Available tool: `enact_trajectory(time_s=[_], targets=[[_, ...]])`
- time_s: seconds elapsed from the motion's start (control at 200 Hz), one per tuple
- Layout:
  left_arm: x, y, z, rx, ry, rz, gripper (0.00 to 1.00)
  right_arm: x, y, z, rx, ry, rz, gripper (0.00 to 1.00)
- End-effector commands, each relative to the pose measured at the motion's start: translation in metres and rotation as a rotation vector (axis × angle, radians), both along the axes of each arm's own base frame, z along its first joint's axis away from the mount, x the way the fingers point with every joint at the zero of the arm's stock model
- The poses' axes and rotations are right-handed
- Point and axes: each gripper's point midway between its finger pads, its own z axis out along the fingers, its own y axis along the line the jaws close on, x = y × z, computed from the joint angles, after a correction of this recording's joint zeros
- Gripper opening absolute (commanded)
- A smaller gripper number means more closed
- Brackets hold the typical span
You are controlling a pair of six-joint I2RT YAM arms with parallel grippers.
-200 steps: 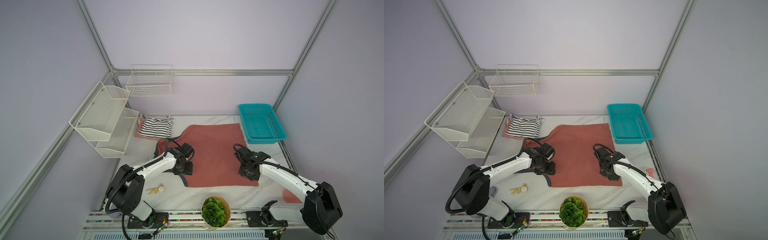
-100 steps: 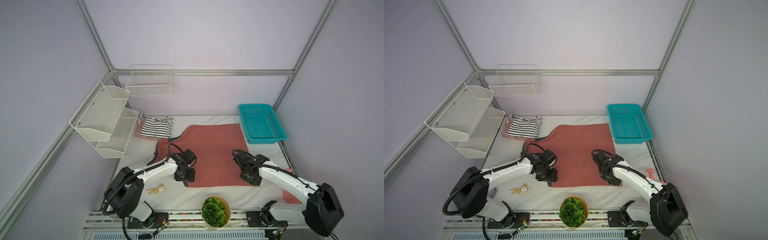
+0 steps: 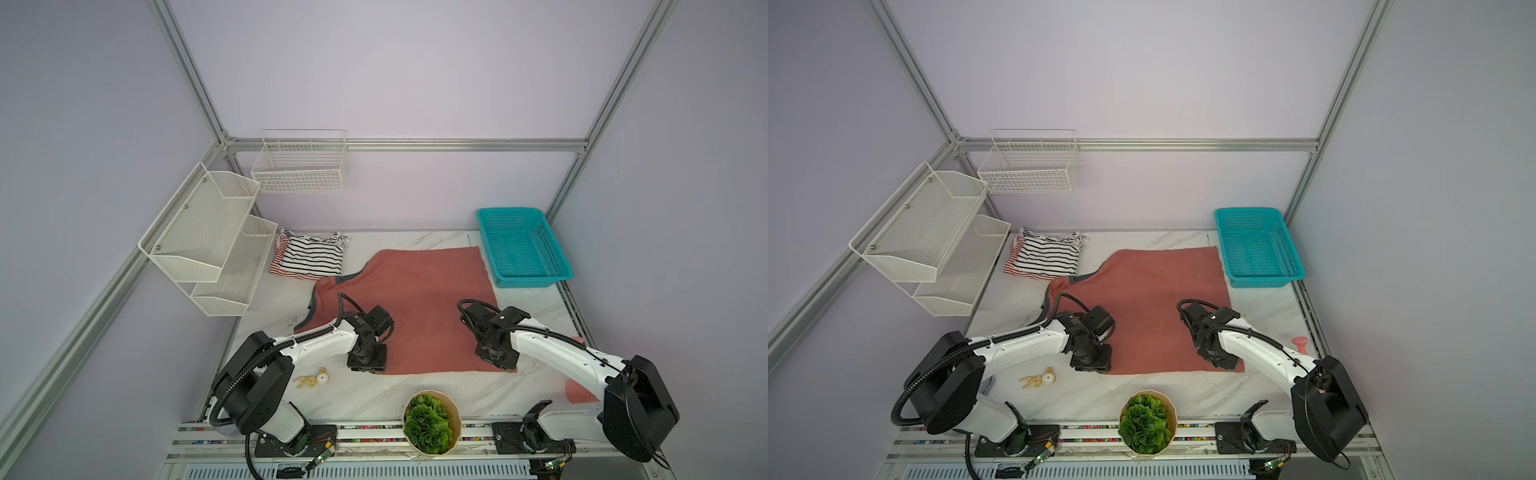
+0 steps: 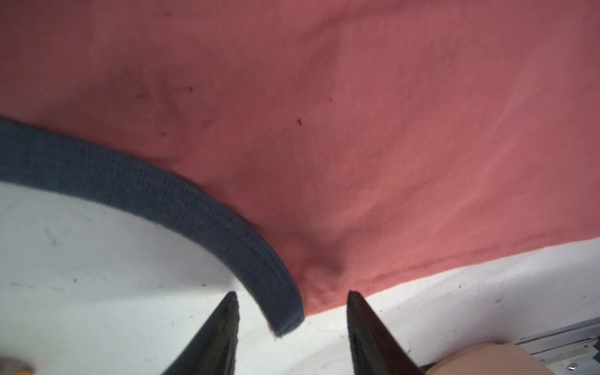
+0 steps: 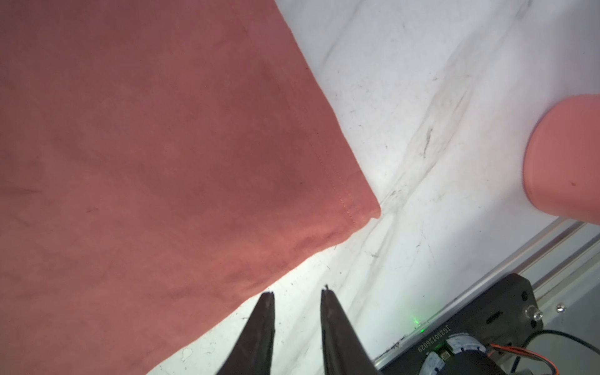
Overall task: Fold and stack tank tops
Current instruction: Pick up the tank top from the center of the table.
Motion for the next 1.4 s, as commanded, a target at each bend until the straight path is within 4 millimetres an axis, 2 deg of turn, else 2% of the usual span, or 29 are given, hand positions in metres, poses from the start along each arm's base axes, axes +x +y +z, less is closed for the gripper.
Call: enact_trajectory(time_s=[0.0,0.2,0.41,0.56,0.695,0.92,1.11,1.28,1.395], targets=[[-0.001,0.006,-0.010,0.037,0.003,0.043,0.45,0.004,0.002,0.005,0.000,-0.024,-0.004,0.29],[0.011,0.002,-0.001,0.028,-0.038,0.065,0.23,0.002,0.002,0.001,0.003,-0.013,-0.002,0.29],[0.032,-0.010,0.021,0.007,-0.099,0.072,0.00,0.004,0.002,-0.006,-0.019,0.002,-0.019,0.29],[0.053,-0.017,0.038,-0.001,-0.152,0.073,0.00,0.005,0.002,-0.005,-0.015,-0.016,-0.063,0.30],[0.076,-0.024,0.053,-0.030,-0.193,0.069,0.00,0.002,0.001,-0.005,-0.020,-0.011,-0.087,0.35],[0.119,-0.019,0.074,-0.073,-0.246,0.112,0.00,-0.004,0.003,-0.006,-0.017,-0.002,-0.106,0.47],[0.144,-0.012,0.074,-0.095,-0.246,0.154,0.00,-0.010,0.003,-0.012,-0.051,0.036,-0.103,0.53],[0.160,-0.011,0.065,-0.101,-0.227,0.173,0.00,-0.012,0.009,-0.022,-0.086,0.094,-0.078,0.43],[0.169,-0.009,0.062,-0.114,-0.217,0.193,0.00,-0.017,0.010,-0.027,-0.128,0.130,-0.076,0.41]])
